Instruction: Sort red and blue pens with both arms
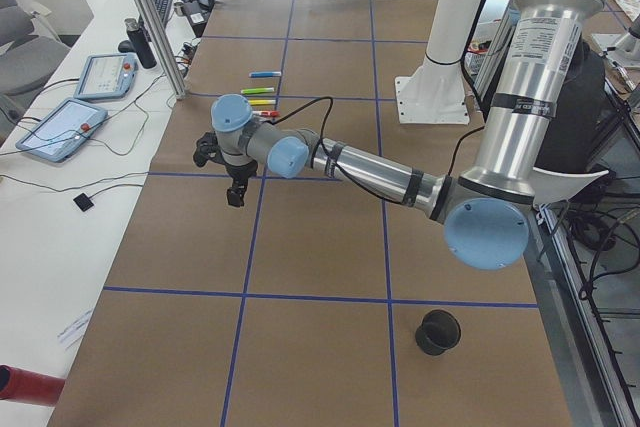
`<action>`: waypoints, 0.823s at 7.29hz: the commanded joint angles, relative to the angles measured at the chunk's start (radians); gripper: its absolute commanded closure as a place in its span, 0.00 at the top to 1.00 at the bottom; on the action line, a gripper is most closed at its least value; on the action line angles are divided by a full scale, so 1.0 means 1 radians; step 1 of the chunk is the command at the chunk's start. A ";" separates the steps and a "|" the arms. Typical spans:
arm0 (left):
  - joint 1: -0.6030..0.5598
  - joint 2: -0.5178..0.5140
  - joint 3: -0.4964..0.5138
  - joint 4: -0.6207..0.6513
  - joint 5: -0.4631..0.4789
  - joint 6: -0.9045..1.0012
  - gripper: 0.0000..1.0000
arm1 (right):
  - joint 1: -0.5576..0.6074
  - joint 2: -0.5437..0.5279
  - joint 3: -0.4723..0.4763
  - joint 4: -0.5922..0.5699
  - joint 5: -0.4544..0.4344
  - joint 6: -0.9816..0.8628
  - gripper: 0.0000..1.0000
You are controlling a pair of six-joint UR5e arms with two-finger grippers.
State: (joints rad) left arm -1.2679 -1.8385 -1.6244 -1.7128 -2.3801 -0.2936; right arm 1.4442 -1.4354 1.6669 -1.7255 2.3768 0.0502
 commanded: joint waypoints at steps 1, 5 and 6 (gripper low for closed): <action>0.096 -0.269 0.142 0.167 0.002 -0.001 1.00 | -0.021 0.000 -0.003 0.004 0.054 0.002 1.00; 0.275 -0.548 0.323 0.217 0.073 -0.241 1.00 | -0.054 0.013 0.001 0.004 0.070 0.013 1.00; 0.315 -0.612 0.393 0.169 0.106 -0.344 1.00 | -0.065 0.030 -0.001 0.003 0.061 0.011 1.00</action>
State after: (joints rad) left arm -1.0120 -2.3639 -1.3145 -1.5061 -2.3156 -0.5191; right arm 1.3931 -1.4205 1.6671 -1.7214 2.4447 0.0620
